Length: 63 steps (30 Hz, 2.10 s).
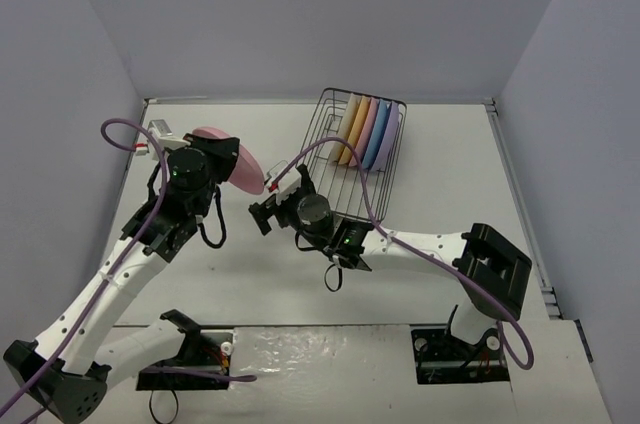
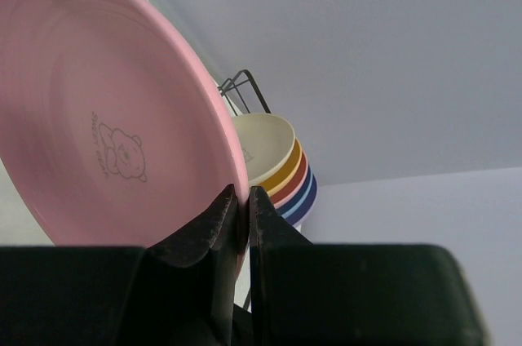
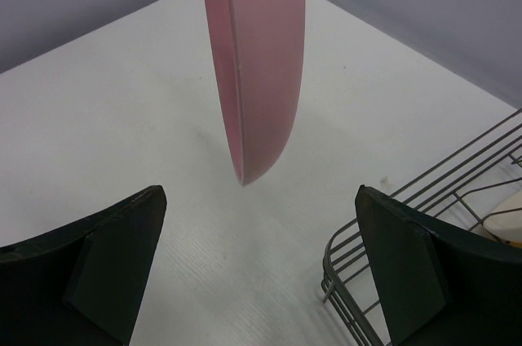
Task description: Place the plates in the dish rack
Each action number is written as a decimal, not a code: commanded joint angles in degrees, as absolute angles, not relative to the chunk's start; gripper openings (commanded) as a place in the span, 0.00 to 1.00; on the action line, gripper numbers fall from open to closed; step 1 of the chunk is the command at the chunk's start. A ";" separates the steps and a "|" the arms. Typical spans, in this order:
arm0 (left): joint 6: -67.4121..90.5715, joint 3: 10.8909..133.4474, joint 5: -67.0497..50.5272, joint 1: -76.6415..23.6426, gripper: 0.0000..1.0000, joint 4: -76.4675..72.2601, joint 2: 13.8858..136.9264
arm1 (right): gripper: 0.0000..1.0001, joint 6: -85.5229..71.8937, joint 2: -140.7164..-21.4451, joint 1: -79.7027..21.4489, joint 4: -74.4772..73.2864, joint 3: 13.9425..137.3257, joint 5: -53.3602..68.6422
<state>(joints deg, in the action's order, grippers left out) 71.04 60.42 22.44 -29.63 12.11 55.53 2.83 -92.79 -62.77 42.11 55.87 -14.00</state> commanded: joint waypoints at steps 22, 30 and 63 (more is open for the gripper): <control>73.60 62.23 21.86 -29.97 0.02 9.37 52.85 | 0.00 3.01 -100.03 -63.72 58.69 66.85 -34.30; 66.72 64.42 18.17 -29.97 0.69 9.43 54.20 | 0.00 -3.35 -99.64 -63.34 53.63 69.10 -48.43; 41.40 60.22 31.04 -24.11 0.97 23.38 51.50 | 0.00 61.89 -126.63 -52.65 73.19 113.15 -94.65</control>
<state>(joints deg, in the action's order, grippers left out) 43.31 61.12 32.18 -27.79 25.41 52.14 21.10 -123.76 -53.95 30.82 108.07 -81.82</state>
